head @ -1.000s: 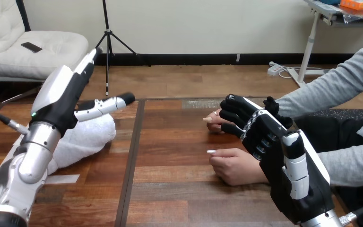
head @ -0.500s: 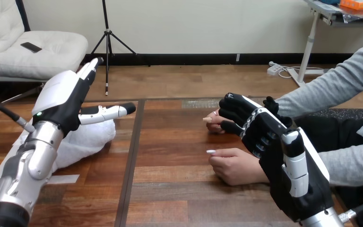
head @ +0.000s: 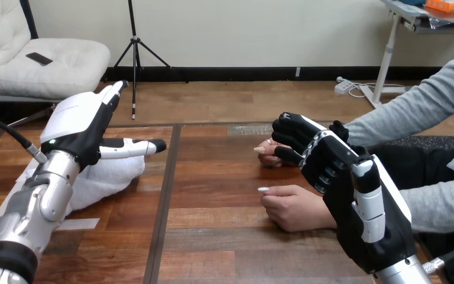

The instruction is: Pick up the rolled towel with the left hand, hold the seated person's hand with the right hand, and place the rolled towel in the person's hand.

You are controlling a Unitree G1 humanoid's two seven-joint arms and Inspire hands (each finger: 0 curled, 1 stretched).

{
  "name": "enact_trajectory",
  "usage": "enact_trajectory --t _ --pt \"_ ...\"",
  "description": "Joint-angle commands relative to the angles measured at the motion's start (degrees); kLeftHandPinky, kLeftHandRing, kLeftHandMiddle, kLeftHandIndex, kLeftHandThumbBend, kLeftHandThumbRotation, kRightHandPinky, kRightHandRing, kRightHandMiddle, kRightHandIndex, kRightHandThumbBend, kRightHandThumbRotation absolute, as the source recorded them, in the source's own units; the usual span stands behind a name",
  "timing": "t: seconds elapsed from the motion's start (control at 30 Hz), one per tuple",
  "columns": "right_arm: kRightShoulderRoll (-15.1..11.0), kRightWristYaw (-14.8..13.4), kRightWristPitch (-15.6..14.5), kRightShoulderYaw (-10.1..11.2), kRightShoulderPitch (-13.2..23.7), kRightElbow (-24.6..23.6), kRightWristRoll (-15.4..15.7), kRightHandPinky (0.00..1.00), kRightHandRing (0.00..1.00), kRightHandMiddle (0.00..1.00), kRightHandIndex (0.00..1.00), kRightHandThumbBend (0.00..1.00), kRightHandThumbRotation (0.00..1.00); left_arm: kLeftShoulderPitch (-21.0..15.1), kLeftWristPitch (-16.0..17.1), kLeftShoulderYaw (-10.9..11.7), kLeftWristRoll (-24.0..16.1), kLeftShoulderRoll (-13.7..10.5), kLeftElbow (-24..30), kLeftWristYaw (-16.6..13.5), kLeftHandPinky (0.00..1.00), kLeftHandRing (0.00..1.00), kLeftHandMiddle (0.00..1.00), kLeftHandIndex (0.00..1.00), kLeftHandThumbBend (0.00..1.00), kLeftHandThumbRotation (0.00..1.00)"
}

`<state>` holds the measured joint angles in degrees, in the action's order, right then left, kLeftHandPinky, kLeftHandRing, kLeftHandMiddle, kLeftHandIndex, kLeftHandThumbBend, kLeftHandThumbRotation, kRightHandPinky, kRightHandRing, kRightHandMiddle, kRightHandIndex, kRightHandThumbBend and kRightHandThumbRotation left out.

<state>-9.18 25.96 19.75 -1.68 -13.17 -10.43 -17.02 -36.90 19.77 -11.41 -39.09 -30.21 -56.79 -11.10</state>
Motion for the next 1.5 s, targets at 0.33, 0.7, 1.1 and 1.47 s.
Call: enact_trajectory --t 0.33,0.7,1.1,1.47 --pt "0.3 0.1 1.3 0.7 3.2 -0.1 -0.3 0.88 0.89 0.88 0.85 0.78 1.0 -8.1 -3.2 -3.4 -0.7 -2.1 -5.3 -1.6 0.91 0.95 0.96 0.96 1.0 0.69" --pt "0.3 0.2 1.6 0.7 3.2 0.0 -0.3 0.88 0.89 0.88 0.85 0.78 1.0 -10.2 -4.9 -5.6 -1.8 -2.3 -8.3 -2.3 0.93 0.95 0.96 0.97 1.0 0.69" --pt "0.4 0.4 1.9 0.8 3.2 0.2 -0.6 0.89 0.89 0.88 0.85 0.77 1.0 -12.2 -7.2 -7.1 -1.8 -2.3 -10.8 -1.4 0.96 0.96 0.96 0.97 1.0 0.68" --pt "0.2 0.8 2.0 0.9 3.5 0.8 -0.6 0.89 0.89 0.88 0.85 0.77 1.0 -14.0 -9.9 -9.5 -3.0 -2.4 -12.4 0.1 0.96 0.96 0.96 0.97 1.0 0.68"
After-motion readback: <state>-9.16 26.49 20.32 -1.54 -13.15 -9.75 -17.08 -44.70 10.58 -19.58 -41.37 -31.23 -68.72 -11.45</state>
